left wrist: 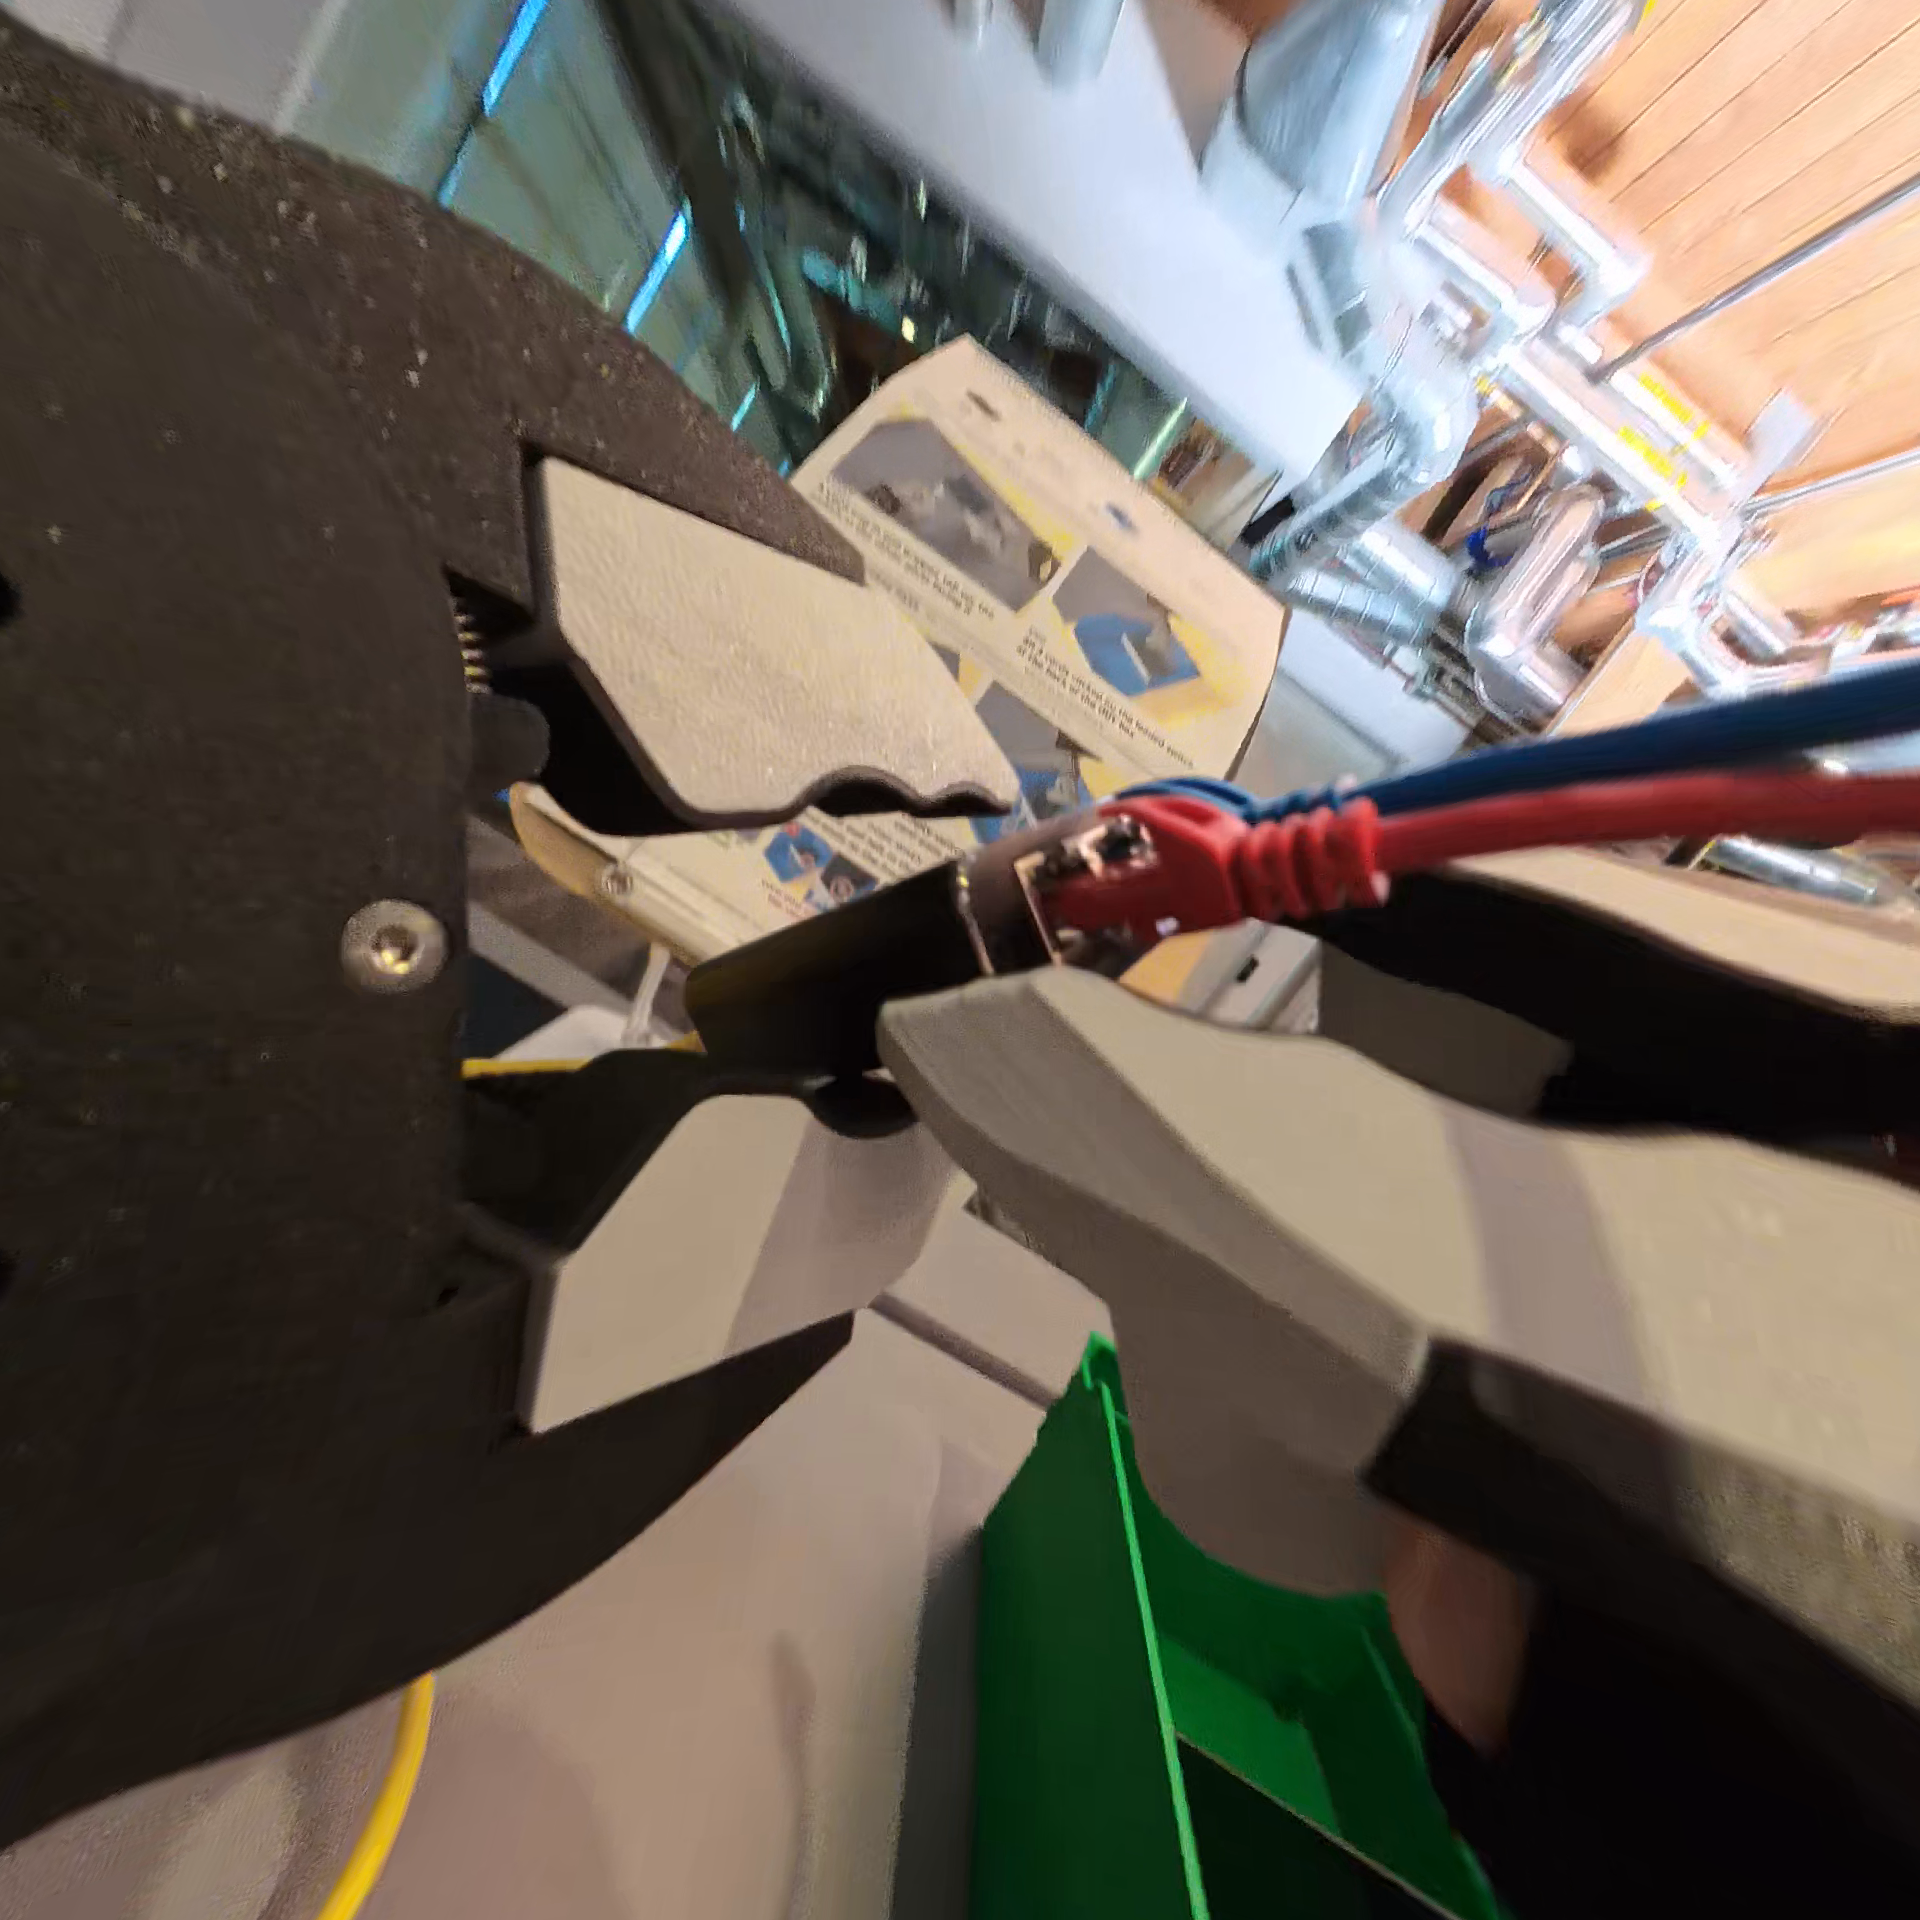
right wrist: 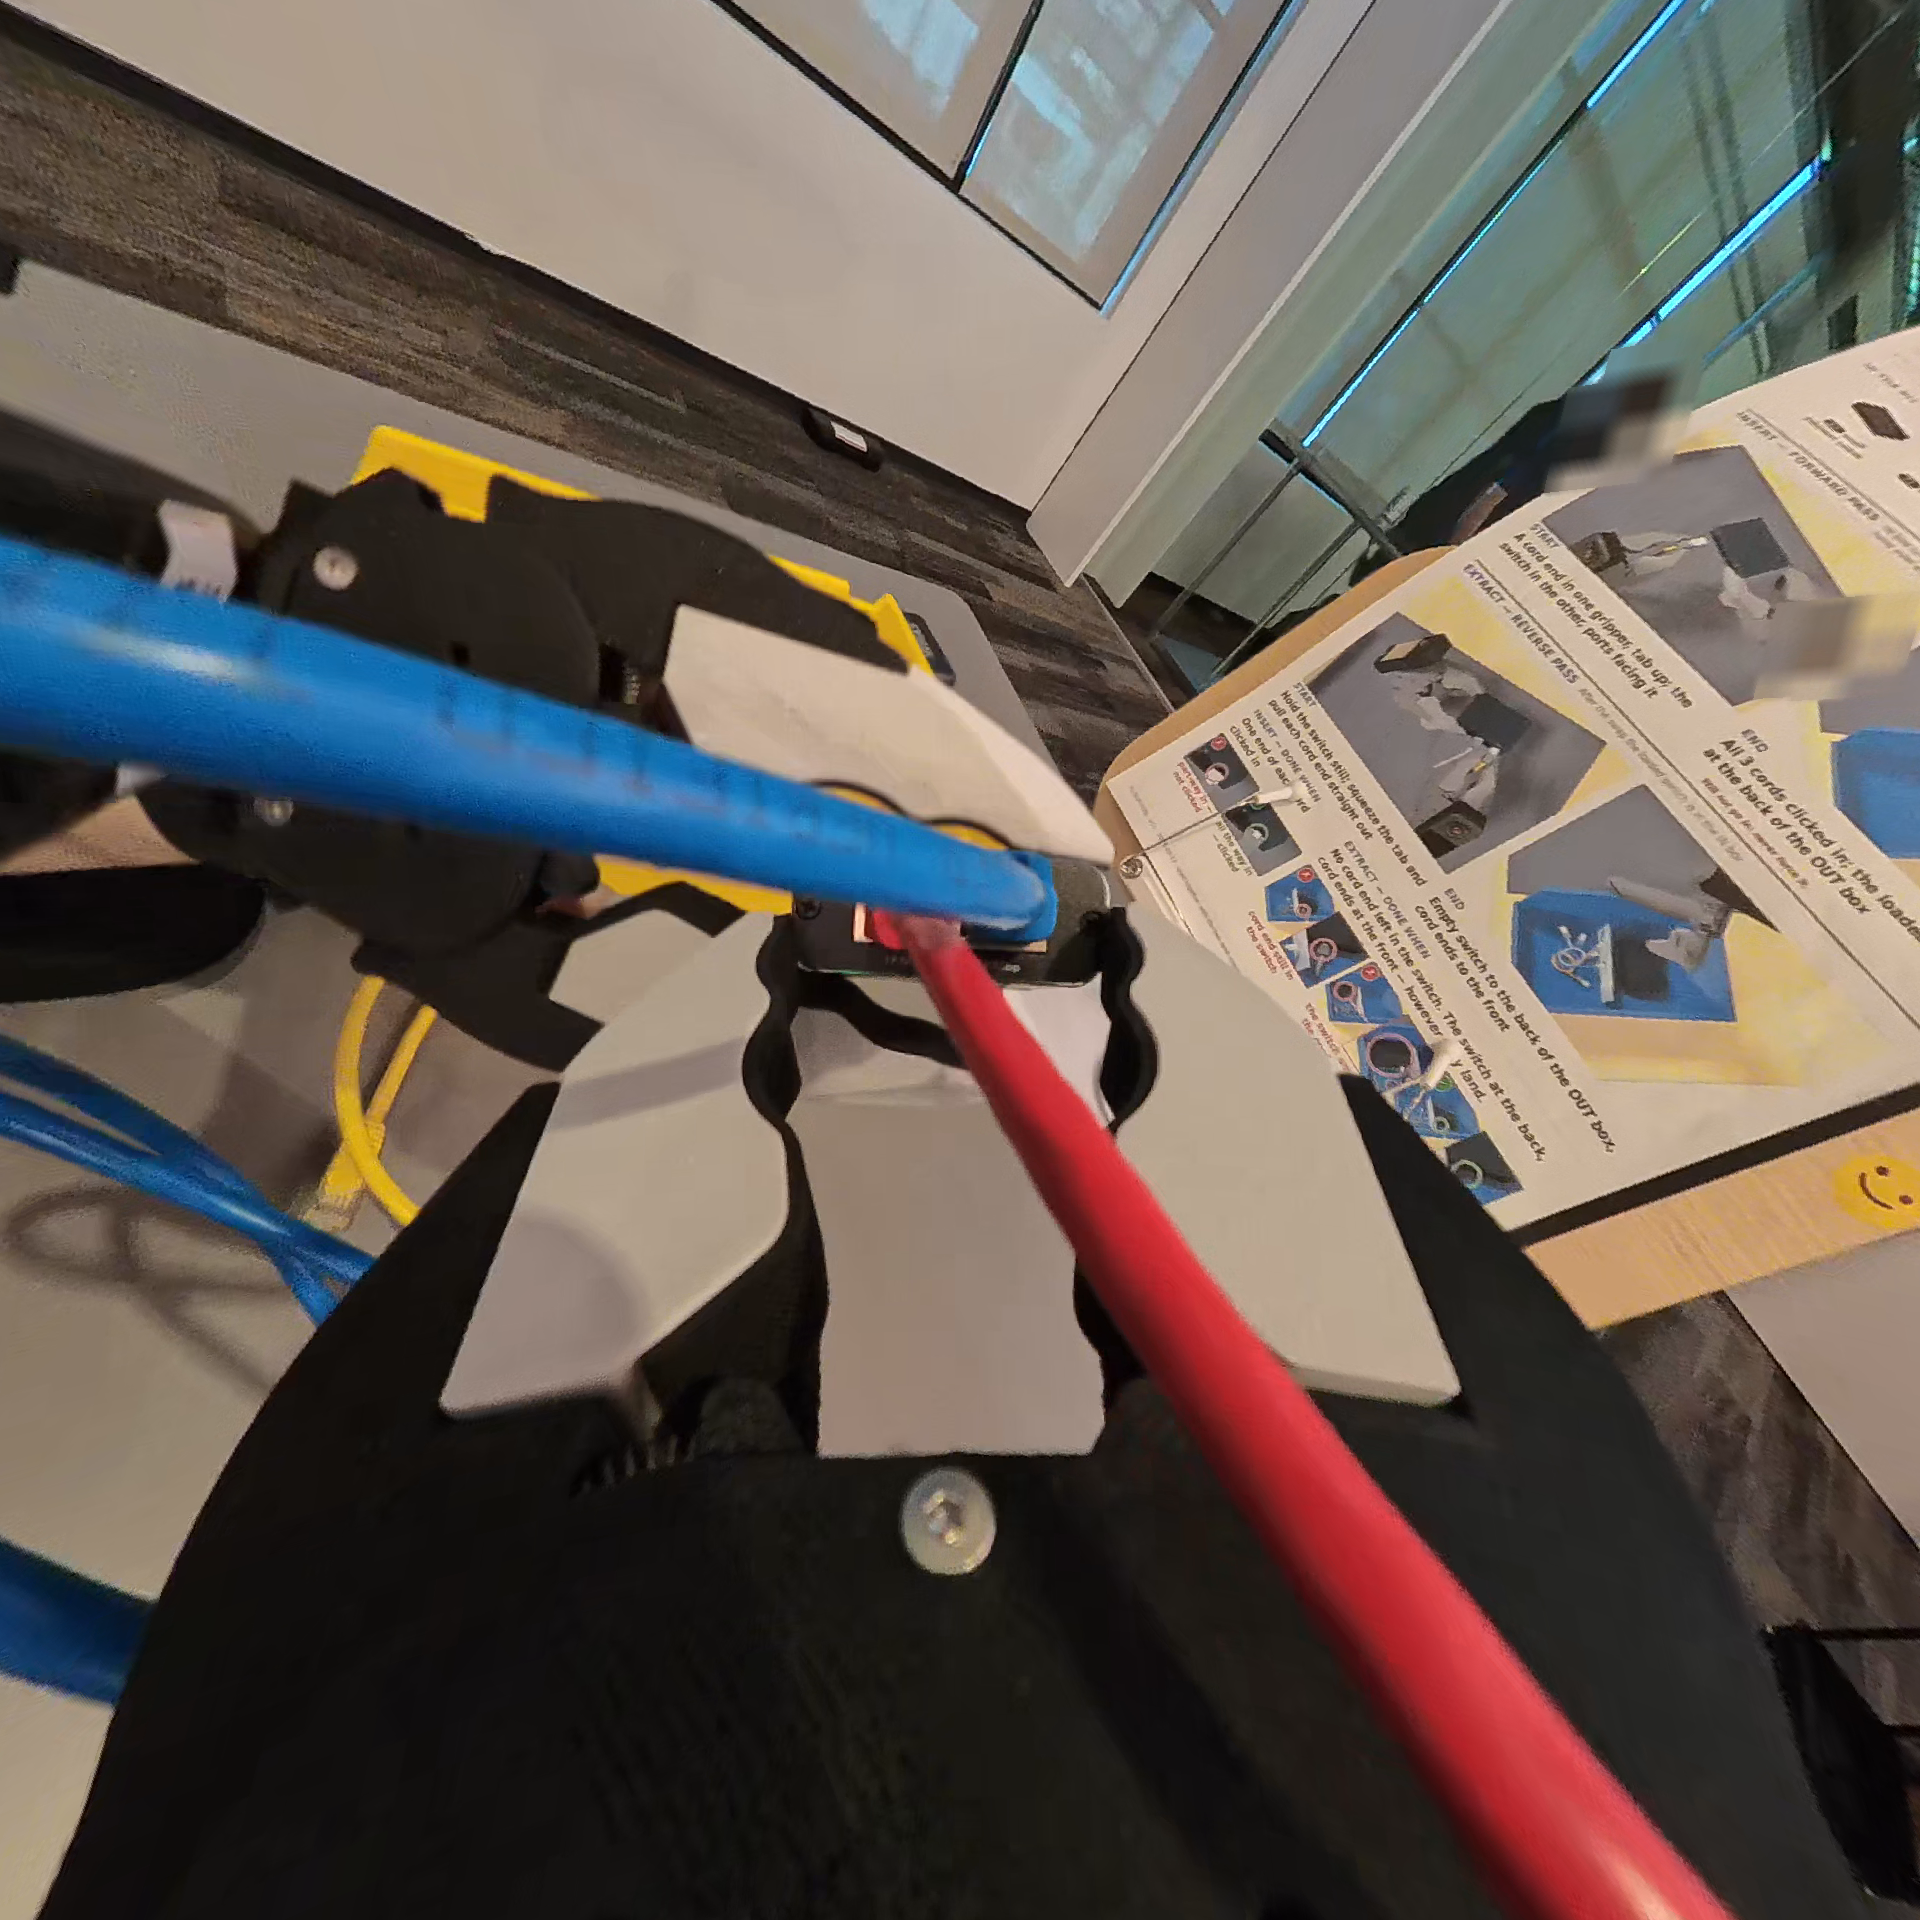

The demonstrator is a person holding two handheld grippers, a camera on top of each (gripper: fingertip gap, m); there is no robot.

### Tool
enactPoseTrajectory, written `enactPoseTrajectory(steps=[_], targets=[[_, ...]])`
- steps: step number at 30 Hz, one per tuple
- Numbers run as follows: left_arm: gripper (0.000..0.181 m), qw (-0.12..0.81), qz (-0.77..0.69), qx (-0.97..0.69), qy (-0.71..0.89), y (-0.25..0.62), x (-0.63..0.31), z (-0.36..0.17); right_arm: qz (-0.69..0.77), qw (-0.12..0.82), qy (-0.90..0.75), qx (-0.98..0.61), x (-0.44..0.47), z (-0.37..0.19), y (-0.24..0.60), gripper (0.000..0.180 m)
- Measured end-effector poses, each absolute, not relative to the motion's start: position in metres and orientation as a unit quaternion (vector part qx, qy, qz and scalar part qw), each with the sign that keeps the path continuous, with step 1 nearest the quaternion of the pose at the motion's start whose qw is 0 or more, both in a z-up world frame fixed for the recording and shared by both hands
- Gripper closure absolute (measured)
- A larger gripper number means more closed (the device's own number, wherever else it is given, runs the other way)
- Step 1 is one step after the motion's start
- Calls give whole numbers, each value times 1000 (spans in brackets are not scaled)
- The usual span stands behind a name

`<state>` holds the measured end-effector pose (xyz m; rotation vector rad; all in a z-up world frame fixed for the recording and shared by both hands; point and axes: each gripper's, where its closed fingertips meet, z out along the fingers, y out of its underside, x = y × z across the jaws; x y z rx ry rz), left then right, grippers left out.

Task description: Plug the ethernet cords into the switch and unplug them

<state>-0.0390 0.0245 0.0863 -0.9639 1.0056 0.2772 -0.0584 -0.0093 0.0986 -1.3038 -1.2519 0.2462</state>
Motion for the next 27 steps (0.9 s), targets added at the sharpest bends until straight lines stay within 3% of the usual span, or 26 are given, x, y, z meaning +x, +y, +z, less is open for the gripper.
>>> enactPoseTrajectory(steps=[9, 15, 20, 27], targets=[[152, 771, 197, -424, 433, 27, -61, 107, 178, 636, -493, -566, -69, 111, -10, 124], [152, 772, 223, -430, 411, 32, -87, 124, 240, 645, -481, -543, -69, 128, -28, 153], [152, 768, 234, -426, 417, 31, -87, 125, 221, 684, -465, -517, -72, 141, -33, 152], [152, 761, 239, -434, 419, 34, -88, 124, 237, 702, -452, -497, -73, 148, -39, 166]])
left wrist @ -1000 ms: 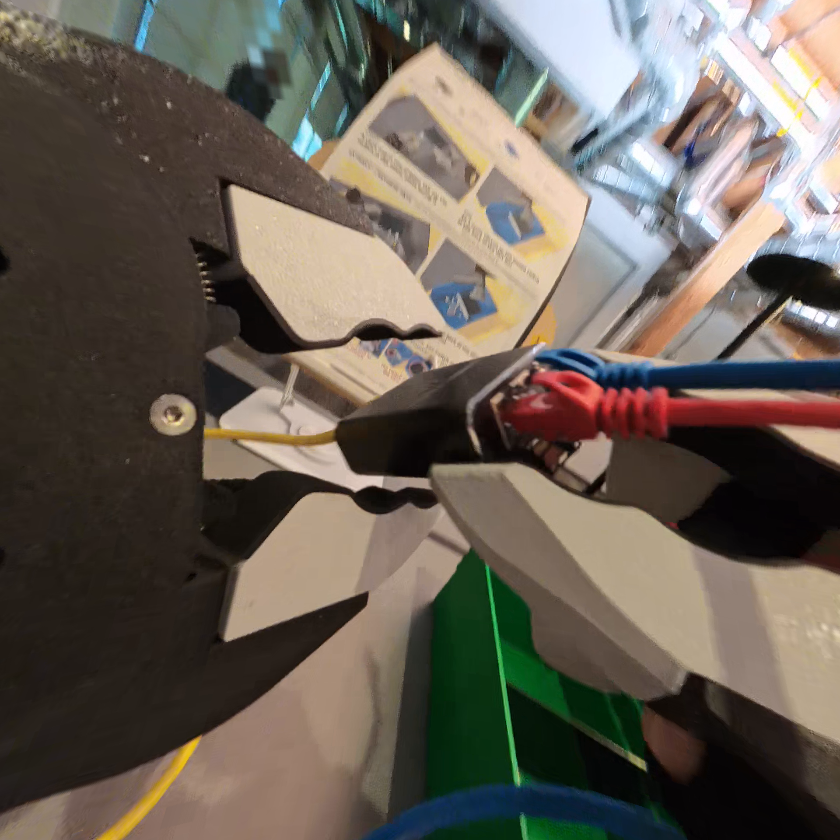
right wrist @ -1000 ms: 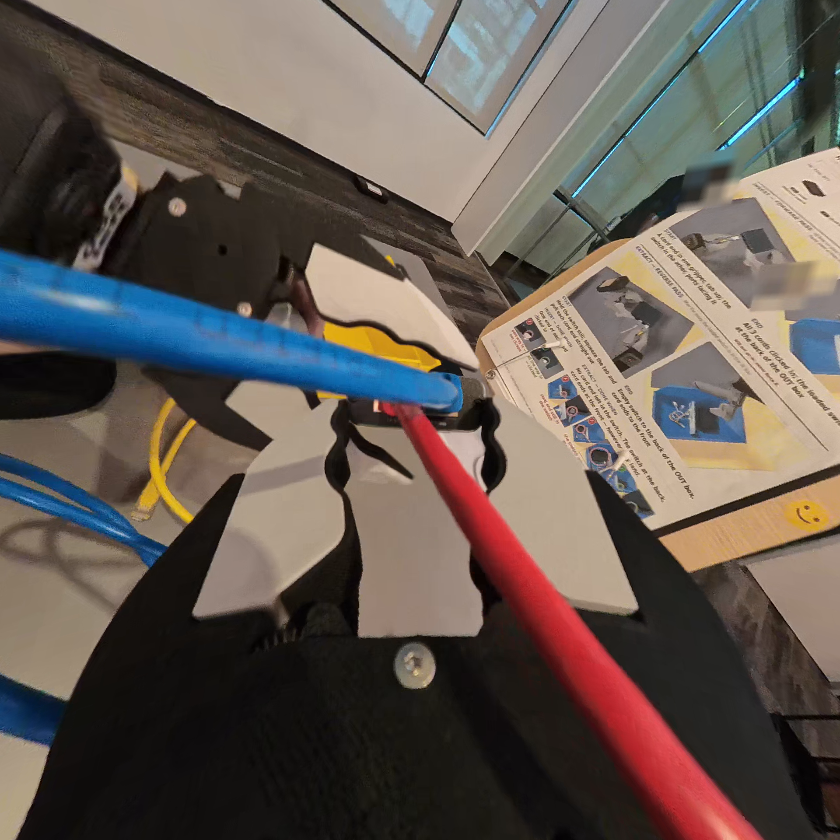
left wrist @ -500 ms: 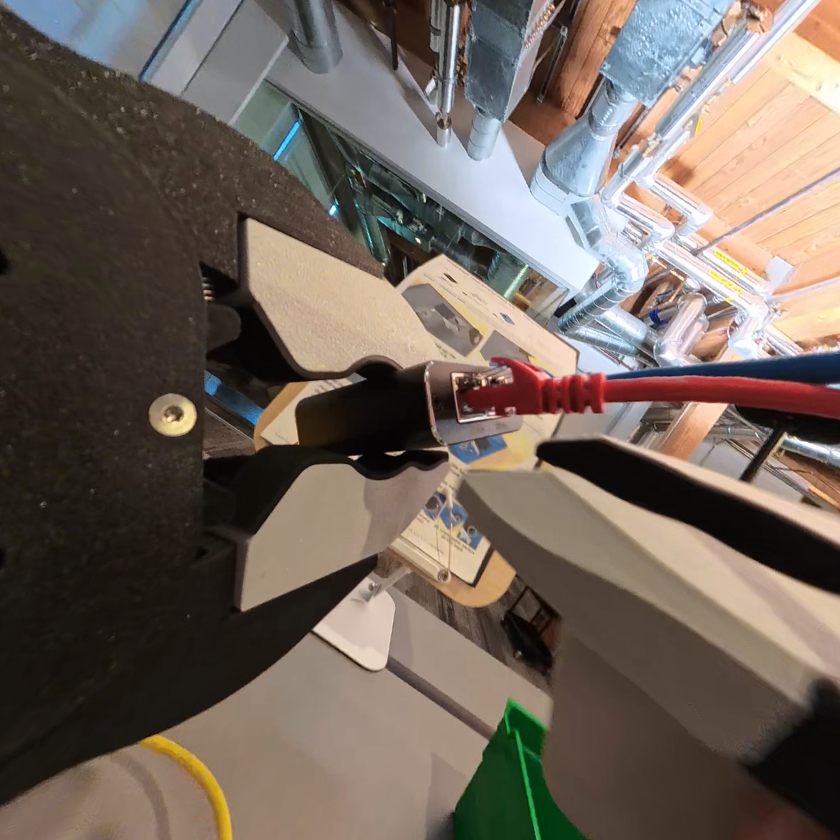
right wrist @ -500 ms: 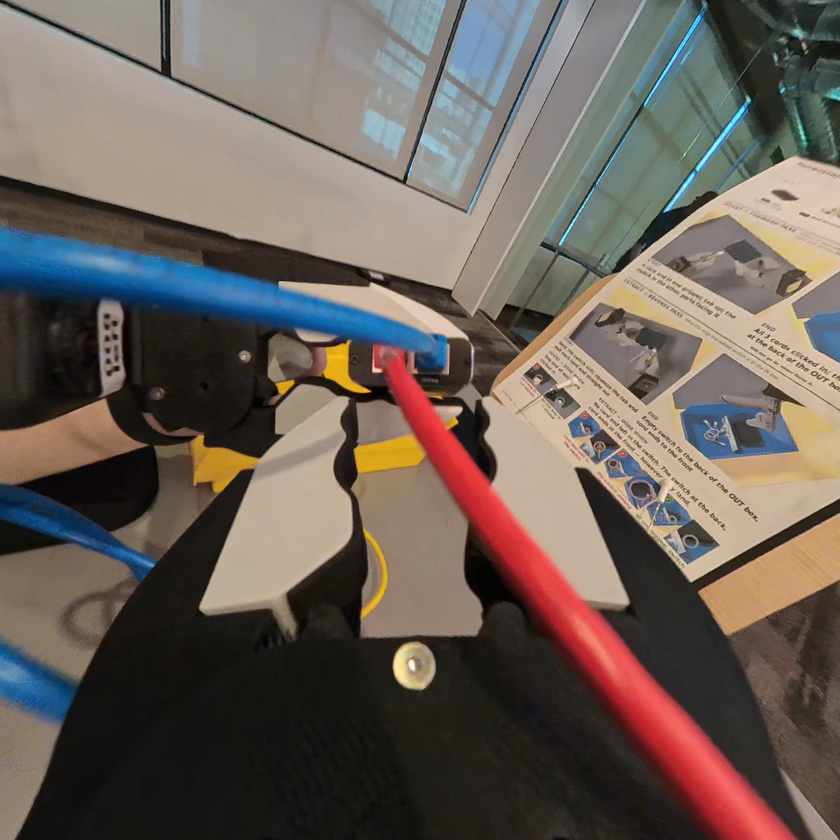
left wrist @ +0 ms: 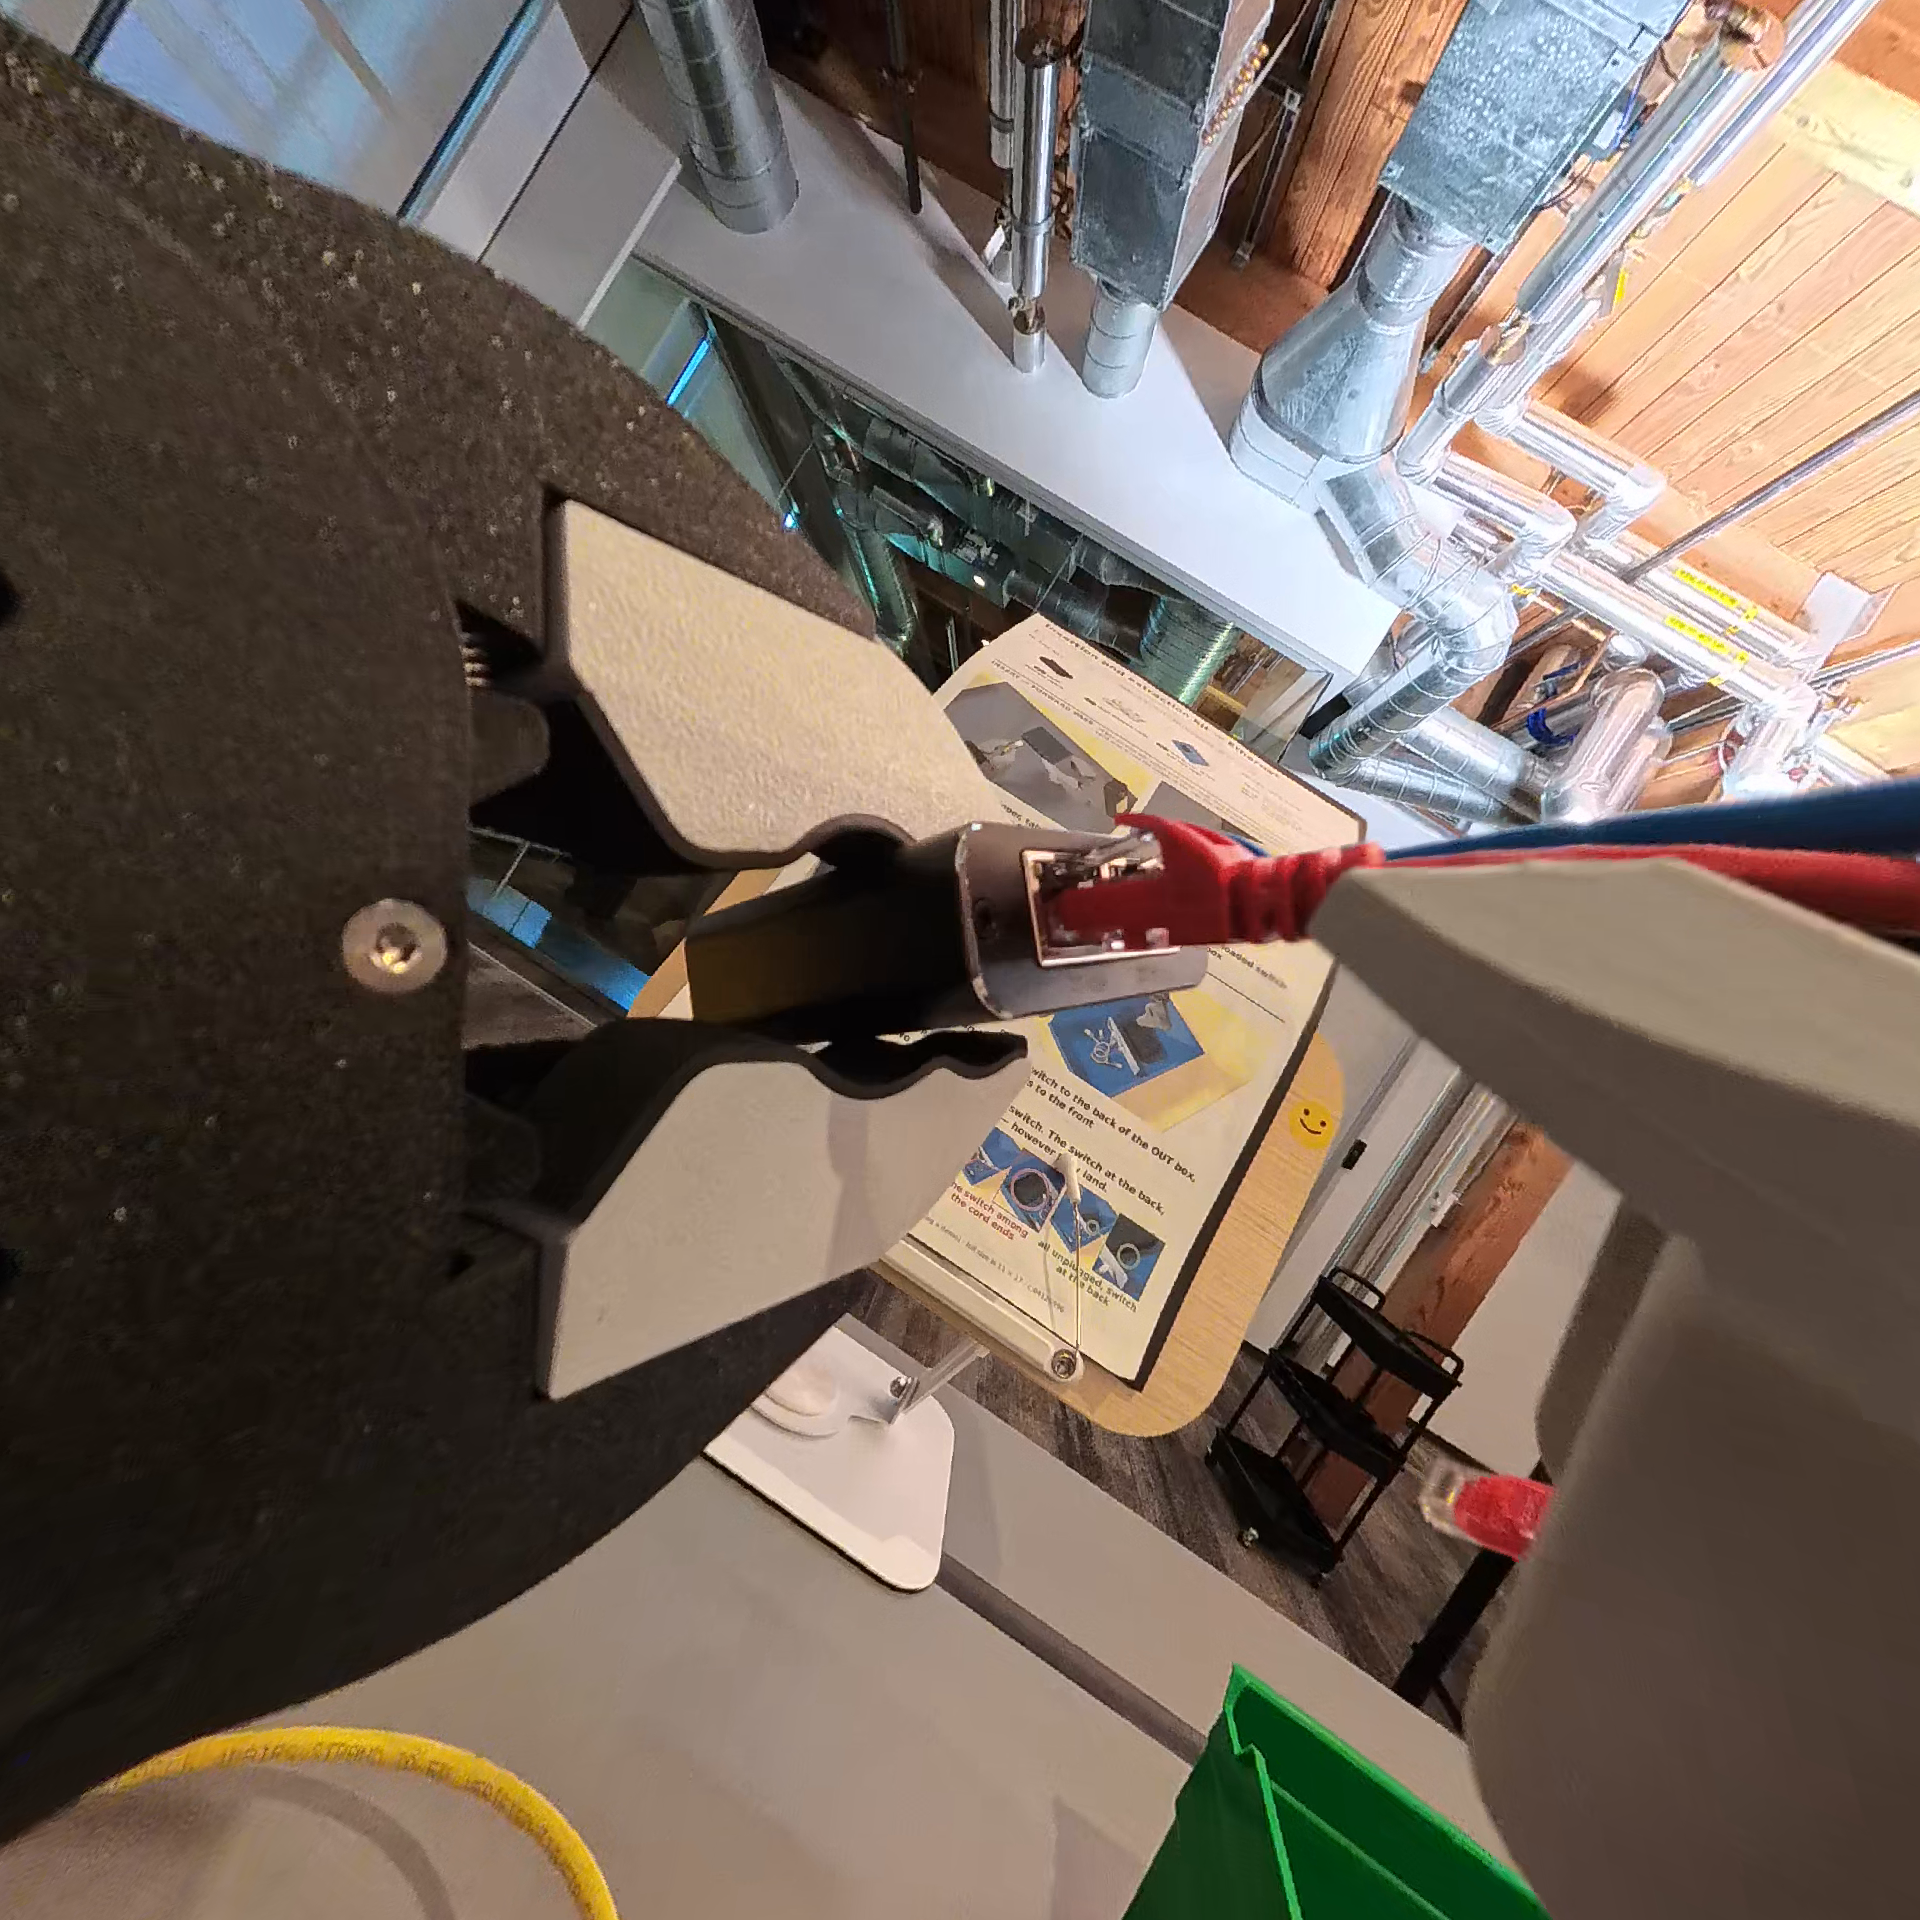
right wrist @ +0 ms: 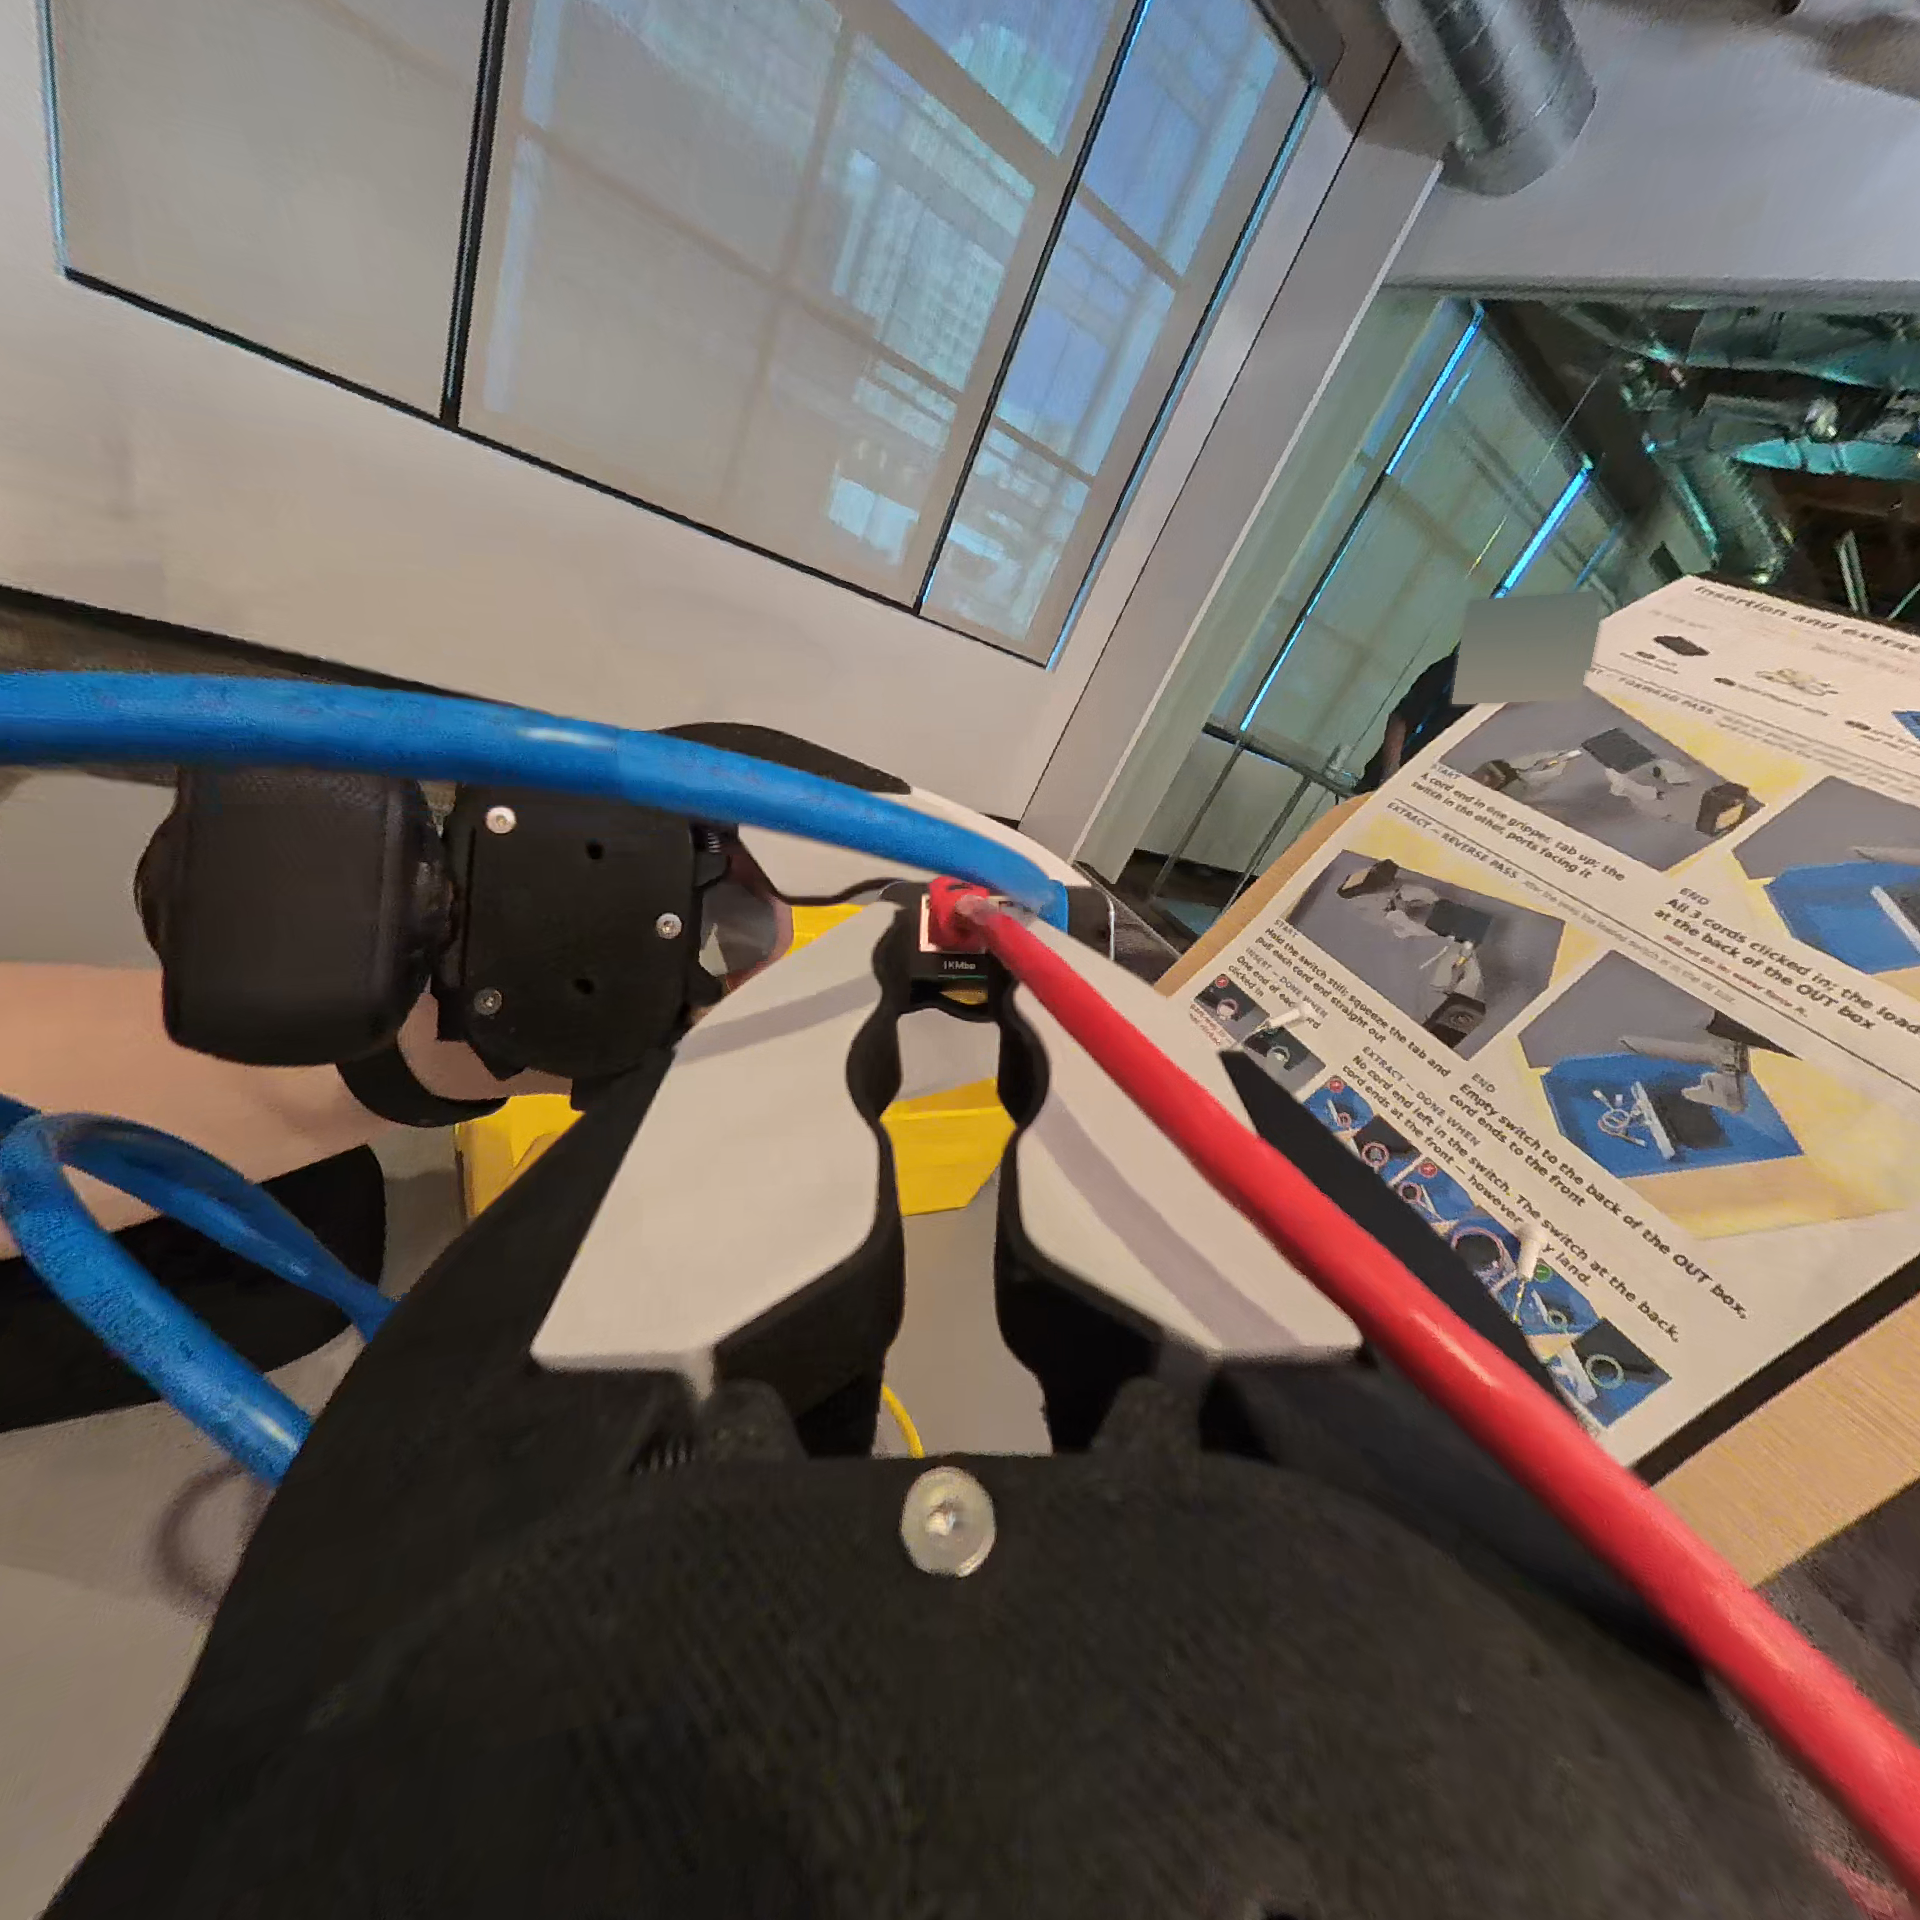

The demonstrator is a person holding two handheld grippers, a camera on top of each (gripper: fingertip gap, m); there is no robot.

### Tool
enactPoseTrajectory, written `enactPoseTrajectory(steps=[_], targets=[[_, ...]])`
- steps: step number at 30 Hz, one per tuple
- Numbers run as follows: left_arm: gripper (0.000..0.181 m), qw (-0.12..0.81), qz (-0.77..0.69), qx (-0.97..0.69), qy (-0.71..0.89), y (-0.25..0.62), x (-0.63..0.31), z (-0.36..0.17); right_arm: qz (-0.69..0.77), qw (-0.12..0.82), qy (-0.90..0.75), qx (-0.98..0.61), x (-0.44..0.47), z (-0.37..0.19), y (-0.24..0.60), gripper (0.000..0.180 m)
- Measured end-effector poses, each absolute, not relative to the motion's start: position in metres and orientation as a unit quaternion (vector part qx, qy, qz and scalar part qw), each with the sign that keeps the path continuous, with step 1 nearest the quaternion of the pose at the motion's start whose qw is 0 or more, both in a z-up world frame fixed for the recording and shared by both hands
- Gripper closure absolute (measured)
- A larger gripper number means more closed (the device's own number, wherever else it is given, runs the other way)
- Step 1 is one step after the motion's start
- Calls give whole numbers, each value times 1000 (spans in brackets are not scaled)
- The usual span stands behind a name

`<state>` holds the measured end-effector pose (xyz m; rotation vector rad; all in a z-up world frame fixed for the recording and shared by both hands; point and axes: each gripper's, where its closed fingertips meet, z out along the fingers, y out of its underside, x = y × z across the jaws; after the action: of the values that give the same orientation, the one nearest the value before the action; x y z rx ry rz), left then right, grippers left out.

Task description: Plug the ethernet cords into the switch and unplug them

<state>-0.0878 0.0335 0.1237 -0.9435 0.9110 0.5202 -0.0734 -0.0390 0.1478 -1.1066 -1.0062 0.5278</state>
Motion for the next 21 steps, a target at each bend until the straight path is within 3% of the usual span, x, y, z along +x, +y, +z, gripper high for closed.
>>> enactPoseTrajectory(steps=[21], targets=[[152, 740, 282, -411, 452, 33, -90, 119, 198, 677, -465, -536, -73, 136, -33, 170]])
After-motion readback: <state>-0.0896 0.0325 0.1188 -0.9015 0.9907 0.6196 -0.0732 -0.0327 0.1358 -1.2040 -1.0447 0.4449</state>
